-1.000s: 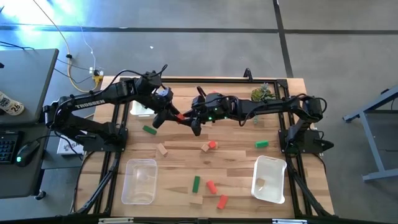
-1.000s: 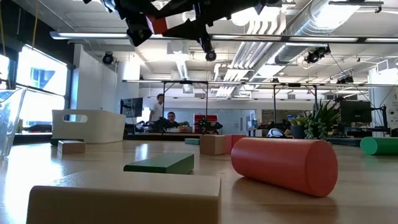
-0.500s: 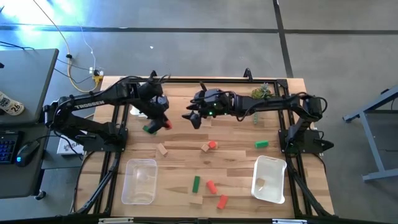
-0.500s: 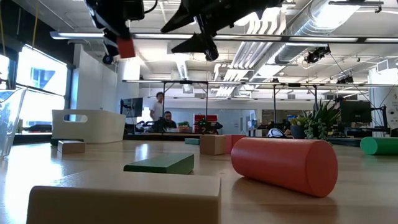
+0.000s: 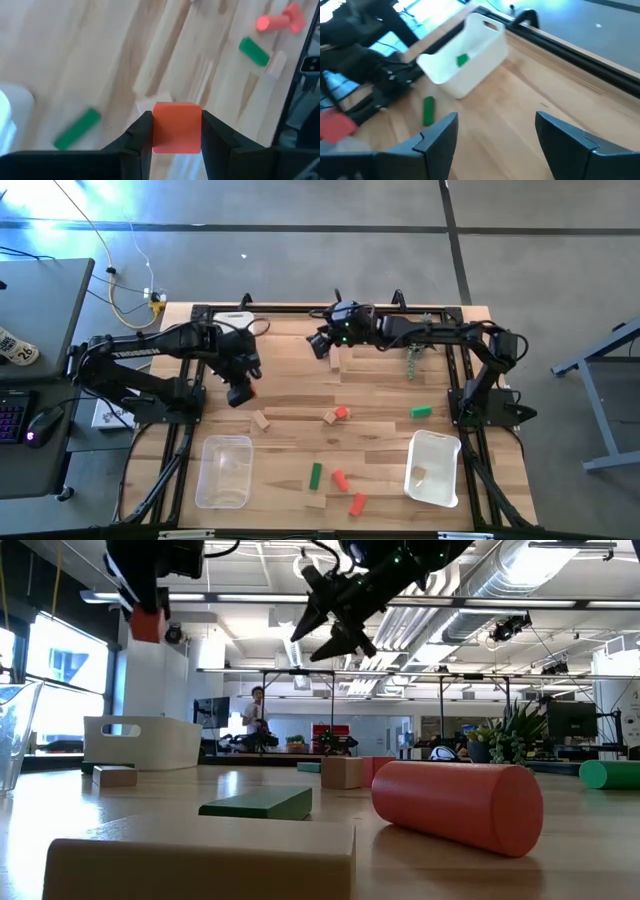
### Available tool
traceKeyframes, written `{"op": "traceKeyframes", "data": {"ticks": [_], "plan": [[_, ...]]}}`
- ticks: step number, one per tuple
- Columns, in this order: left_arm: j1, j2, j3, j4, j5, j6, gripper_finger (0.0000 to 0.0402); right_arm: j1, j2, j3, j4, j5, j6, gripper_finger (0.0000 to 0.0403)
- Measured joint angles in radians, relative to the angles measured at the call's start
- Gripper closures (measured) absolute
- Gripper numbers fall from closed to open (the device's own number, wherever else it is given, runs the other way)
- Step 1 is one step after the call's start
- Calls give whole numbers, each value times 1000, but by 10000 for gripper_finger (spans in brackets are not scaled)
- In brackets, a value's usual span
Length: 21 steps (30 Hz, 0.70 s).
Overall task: Sort & place blocks by color
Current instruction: Put the orange block into the transparent bin
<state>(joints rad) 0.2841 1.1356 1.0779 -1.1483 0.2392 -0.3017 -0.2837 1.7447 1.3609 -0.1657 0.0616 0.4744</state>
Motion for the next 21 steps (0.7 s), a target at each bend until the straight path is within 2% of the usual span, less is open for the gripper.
{"op": "traceKeyframes", "data": {"ticks": [8, 15, 21], "plan": [[-228, -5, 0, -138, -43, -351, 300, -32, 0, 0, -106, -18, -12, 151], [-447, 3, 1, -139, -57, -664, 299, -33, 0, 0, -161, -19, -56, 151], [-582, 38, 1, -128, -142, -896, 299, -33, 0, 0, -162, -20, -91, 151]]}}
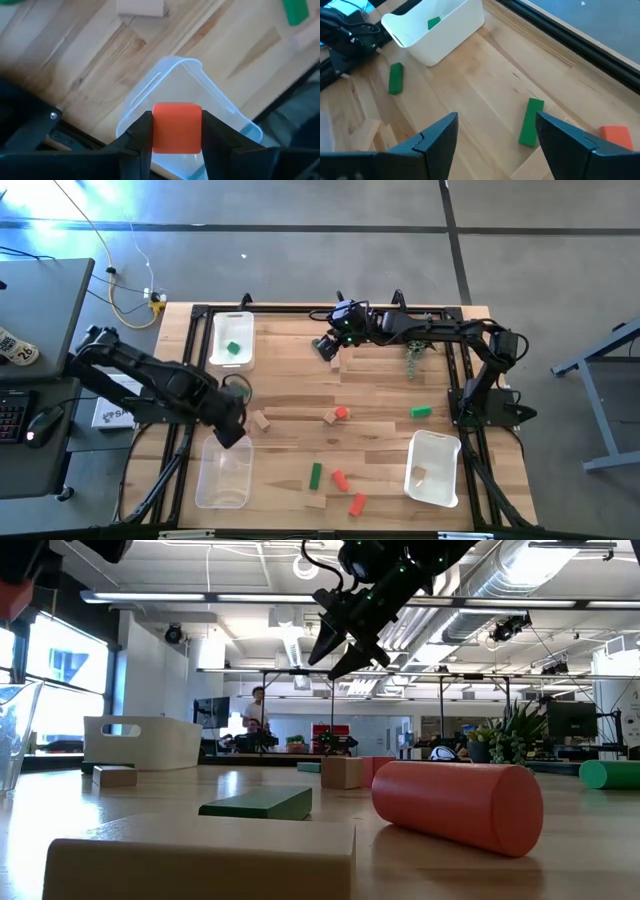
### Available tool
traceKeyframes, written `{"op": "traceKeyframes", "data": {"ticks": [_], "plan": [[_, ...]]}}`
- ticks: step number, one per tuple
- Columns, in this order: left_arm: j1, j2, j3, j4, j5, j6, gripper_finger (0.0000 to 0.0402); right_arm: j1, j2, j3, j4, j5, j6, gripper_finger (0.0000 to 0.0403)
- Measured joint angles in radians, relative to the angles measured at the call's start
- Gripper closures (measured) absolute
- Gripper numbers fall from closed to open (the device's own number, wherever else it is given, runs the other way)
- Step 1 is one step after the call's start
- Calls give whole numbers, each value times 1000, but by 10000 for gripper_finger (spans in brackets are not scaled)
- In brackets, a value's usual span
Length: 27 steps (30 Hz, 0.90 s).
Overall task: Sort & place blocks by color
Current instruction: Put the orange block into the transparent bin
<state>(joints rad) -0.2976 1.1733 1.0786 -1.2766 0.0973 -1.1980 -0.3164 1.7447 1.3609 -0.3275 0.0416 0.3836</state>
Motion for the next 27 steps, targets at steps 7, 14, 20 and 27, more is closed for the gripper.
{"op": "traceKeyframes", "data": {"ticks": [7, 14, 20, 27], "plan": [[-121, 65, 0, 25, -23, -195, 298, 0, 0, 0, -2, -2, -25, 151], [-194, 157, 0, 62, -34, -307, 298, 0, 0, 0, -7, -33, -30, 151], [-210, 252, 0, 77, -33, -329, 298, 0, 0, 0, -28, -42, -41, 151], [-209, 338, 0, 104, -23, -329, 298, 0, 0, 0, -66, -42, -73, 151]]}}
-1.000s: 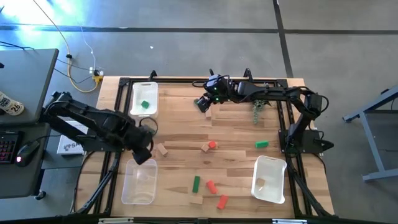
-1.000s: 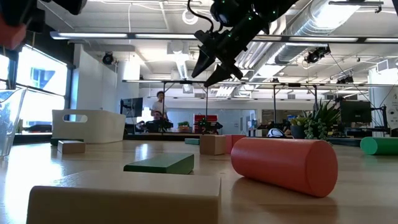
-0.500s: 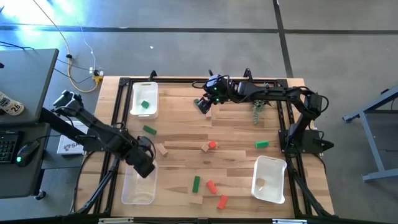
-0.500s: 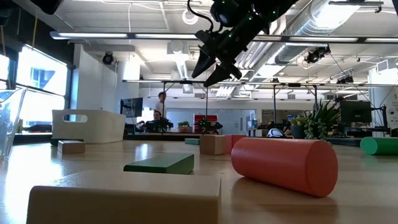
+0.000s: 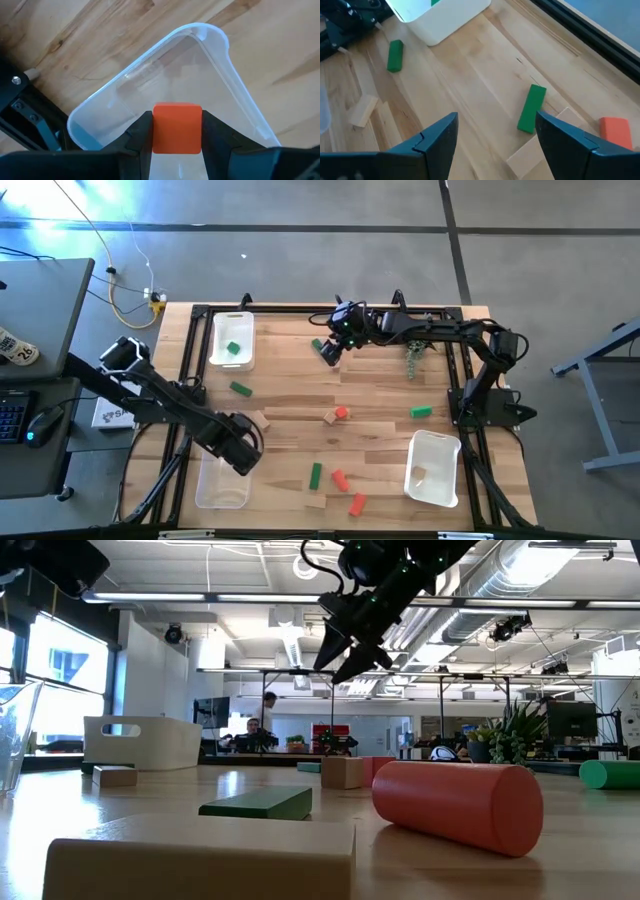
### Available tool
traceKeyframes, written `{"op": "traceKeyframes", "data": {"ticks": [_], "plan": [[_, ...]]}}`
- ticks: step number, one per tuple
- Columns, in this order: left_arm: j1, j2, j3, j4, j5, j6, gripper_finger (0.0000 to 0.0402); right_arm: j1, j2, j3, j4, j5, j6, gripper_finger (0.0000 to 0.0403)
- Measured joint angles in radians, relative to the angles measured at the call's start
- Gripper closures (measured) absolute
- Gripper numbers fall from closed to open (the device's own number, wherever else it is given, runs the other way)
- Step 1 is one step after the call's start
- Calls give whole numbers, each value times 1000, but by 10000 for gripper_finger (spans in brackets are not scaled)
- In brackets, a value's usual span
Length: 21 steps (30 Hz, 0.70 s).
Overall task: Sort & place blocks by color
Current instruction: Put the orange block into the transparent bin, then put the brown block into the bottom white bin
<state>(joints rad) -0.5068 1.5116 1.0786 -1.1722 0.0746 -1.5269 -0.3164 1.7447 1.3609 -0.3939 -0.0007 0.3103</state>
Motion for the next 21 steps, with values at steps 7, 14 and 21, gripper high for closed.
{"op": "traceKeyframes", "data": {"ticks": [7, 14, 21], "plan": [[12, 43, 0, 10, 31, 0, 274, 0, 0, 0, -18, 0, -26, 151], [16, 47, 0, 18, 69, -16, 237, -8, 0, 0, -32, 0, -24, 151], [17, 46, 0, 19, 144, -35, 204, -30, 0, 0, -44, 0, 0, 151]]}}
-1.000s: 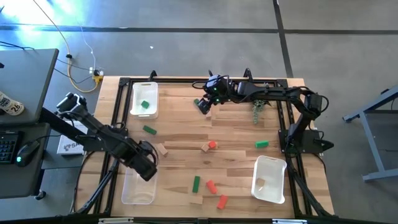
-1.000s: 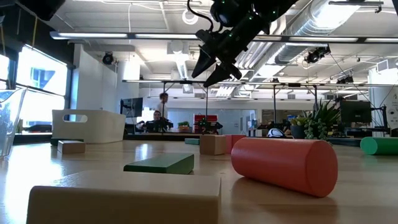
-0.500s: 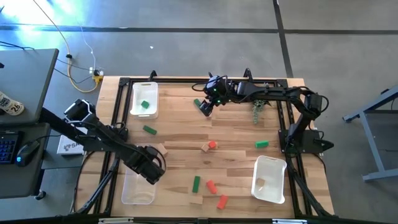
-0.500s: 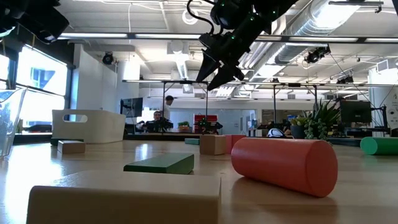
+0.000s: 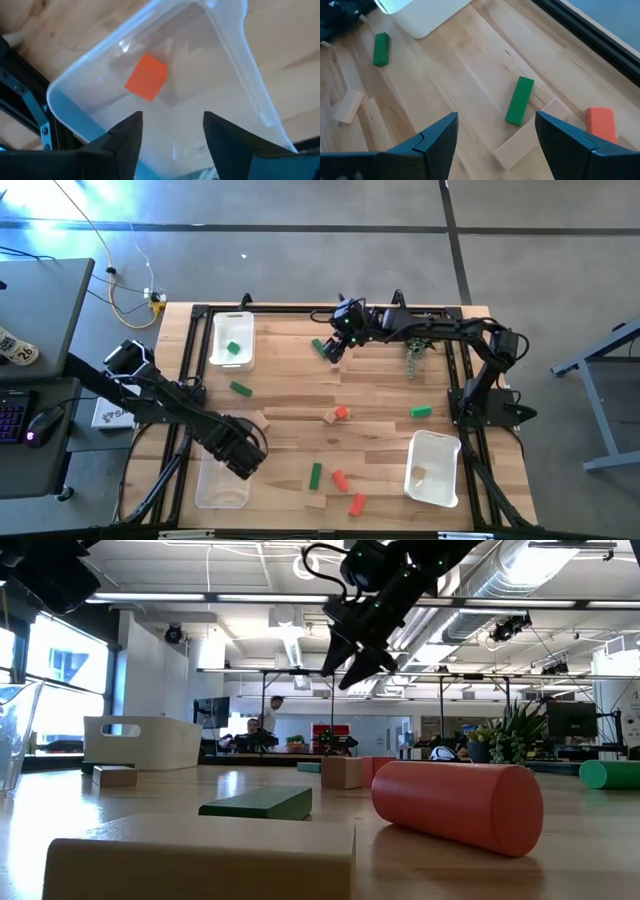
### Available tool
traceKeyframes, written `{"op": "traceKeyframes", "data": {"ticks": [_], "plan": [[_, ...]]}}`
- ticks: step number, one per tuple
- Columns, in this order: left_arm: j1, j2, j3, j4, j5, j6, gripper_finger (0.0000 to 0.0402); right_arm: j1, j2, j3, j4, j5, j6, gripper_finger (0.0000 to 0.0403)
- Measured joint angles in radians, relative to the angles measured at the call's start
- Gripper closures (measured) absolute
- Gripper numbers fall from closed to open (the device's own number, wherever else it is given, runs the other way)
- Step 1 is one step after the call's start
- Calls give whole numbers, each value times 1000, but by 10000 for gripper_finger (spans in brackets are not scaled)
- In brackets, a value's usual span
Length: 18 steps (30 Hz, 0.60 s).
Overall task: Sort & place blocks by color
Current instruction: Put the brown block into the bottom white bin
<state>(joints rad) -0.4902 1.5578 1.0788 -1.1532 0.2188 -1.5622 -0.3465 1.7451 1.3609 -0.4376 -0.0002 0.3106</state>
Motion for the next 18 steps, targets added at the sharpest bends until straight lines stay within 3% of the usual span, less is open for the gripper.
{"op": "traceKeyframes", "data": {"ticks": [10, 18], "plan": [[23, -59, 61, -11, -26, 16, 204, -3, 0, 0, -3, 0, -2, 151], [114, -214, 71, -63, -254, 51, 204, -3, 0, 0, -4, 22, 6, 151]]}}
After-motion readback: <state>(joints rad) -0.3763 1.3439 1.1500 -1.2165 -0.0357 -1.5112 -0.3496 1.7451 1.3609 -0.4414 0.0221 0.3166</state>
